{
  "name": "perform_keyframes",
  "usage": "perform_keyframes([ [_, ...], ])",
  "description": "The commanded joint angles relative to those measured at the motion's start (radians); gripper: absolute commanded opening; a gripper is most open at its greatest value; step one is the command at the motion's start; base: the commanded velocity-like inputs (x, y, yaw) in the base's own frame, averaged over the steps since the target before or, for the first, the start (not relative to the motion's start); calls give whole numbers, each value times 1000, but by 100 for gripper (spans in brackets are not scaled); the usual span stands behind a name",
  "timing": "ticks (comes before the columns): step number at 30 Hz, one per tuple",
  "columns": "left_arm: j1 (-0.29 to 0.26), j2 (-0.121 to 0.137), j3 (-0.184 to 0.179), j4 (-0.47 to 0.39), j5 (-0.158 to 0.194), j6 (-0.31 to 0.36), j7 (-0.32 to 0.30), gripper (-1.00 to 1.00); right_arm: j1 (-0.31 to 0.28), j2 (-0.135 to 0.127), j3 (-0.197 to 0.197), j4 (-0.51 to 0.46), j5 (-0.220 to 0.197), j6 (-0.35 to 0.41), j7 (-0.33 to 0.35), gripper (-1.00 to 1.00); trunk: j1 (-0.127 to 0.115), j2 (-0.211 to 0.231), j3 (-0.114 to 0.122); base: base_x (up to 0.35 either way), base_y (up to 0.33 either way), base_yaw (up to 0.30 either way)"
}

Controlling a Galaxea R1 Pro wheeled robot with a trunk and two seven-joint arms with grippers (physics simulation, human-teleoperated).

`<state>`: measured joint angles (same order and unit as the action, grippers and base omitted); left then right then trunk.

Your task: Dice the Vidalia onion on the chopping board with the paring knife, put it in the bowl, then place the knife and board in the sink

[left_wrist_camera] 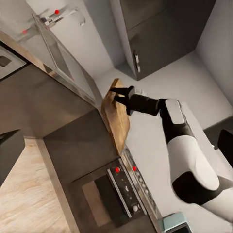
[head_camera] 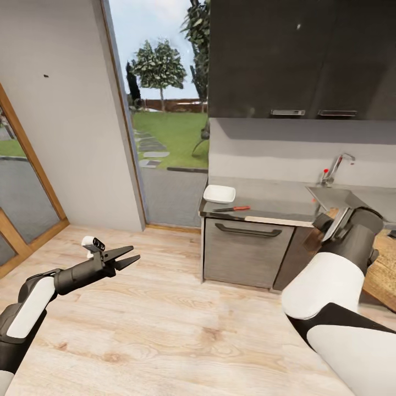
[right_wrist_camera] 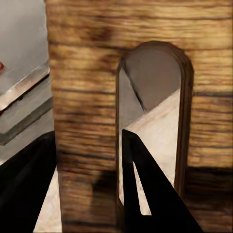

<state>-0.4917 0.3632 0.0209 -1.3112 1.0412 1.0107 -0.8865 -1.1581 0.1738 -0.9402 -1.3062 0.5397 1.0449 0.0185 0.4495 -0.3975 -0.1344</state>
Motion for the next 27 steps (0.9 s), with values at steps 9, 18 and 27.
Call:
perform_keyframes([
  [9,-1,0,1,0,-1,3,-3,100,-279,1,-8,399,197,2,5,-100,1,-3,-2,0,0,0],
  [18,-1,0,1,1,-1,3,-3,100,-297,1,-196,228,214,2,6,-100,1,-3,-2,0,0,0],
  [27,-1,0,1,0,-1,4,-3,100,-298,1,-481,205,21,2,13,-100,1,-3,-2,0,0,0],
])
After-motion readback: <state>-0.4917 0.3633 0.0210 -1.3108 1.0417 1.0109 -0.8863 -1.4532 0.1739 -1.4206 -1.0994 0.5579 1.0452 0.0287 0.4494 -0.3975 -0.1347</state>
